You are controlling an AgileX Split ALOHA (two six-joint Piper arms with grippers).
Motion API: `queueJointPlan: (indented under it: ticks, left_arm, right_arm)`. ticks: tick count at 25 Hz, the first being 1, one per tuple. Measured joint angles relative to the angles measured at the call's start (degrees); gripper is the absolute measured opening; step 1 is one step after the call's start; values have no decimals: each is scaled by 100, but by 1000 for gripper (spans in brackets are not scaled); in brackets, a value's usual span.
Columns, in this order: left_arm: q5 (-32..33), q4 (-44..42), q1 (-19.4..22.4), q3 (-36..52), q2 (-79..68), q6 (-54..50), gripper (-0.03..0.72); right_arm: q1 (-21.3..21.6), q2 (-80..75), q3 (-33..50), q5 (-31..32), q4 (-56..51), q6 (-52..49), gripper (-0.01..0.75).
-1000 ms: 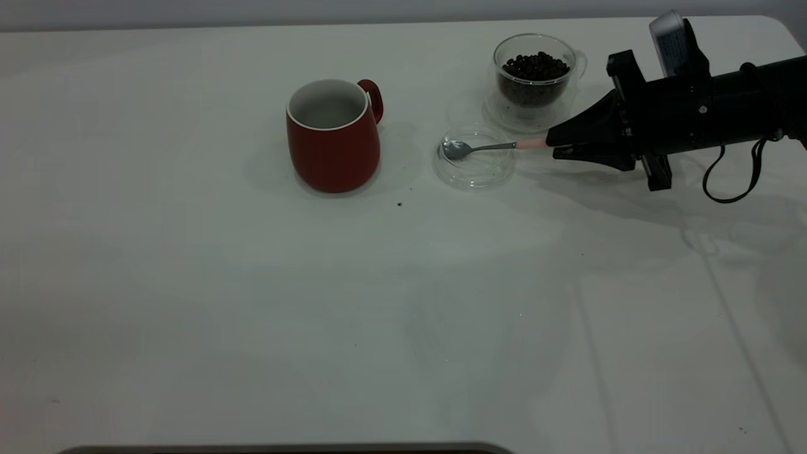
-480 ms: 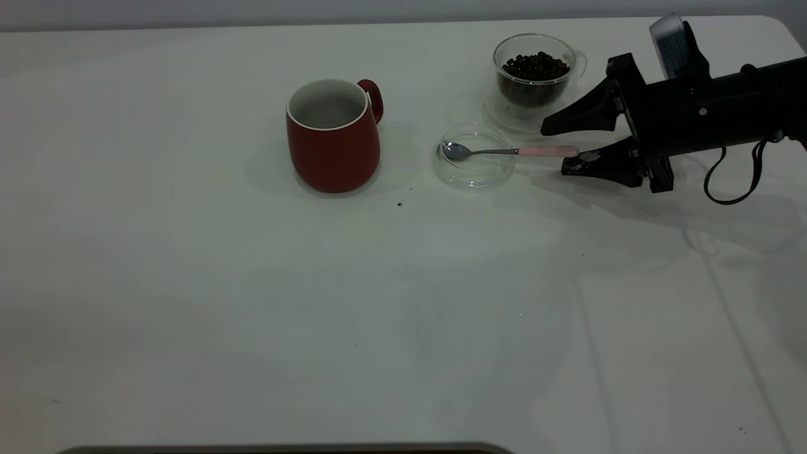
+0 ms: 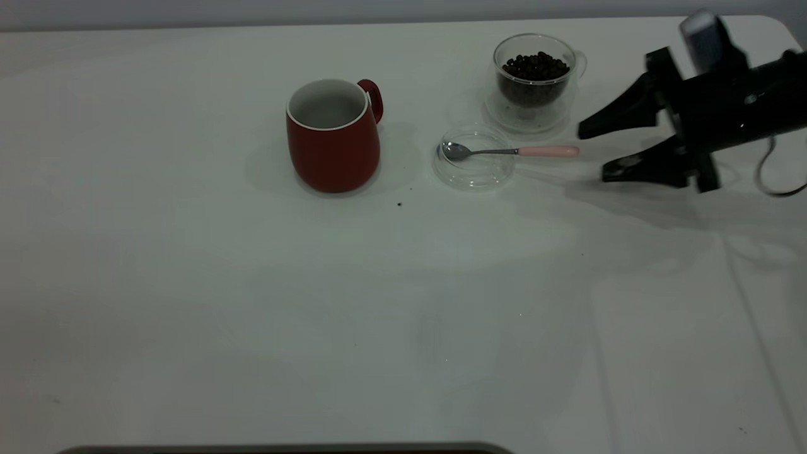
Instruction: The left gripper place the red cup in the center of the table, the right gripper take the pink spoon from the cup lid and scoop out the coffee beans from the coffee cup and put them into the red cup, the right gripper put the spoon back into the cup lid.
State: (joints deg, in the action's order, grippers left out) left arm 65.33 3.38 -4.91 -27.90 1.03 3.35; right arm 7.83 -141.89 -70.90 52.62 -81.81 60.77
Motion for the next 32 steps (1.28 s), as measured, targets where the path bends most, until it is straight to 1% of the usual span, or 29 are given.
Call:
queueJointPlan:
  ticks: [4, 11, 15, 17, 20, 22, 24, 27, 32]
  left_arm:
    - [0, 0, 0, 0, 0, 0, 588]
    - [0, 0, 0, 0, 0, 0, 588]
    - [0, 0, 0, 0, 0, 0, 588]
    - [0, 0, 0, 0, 0, 0, 588]
    - [0, 0, 0, 0, 0, 0, 588]
    - [0, 0, 0, 0, 0, 0, 588]
    - [0, 0, 0, 0, 0, 0, 588]
    - [0, 0, 0, 0, 0, 0, 588]
    - [0, 0, 0, 0, 0, 6, 588]
  right_arm:
    - [49, 697, 46, -108, 1176, -691, 594]
    - [-239, 2512, 59, -122, 3468, -2446, 591]
    - [-278, 3749, 96, 272, 4670, -3280, 591]
    - [-278, 4338, 96, 562, 5226, -3575, 591]
    - [-278, 5150, 102, 1168, 6056, -3953, 591]
    - [-278, 5655, 170, 1474, 6416, -4150, 591]
    - [-278, 6117, 371, 1587, 6649, -4286, 591]
    - [-278, 6854, 949, 1458, 6710, -4322, 591]
    - [-278, 8254, 2208, 1097, 6686, -4365, 591]
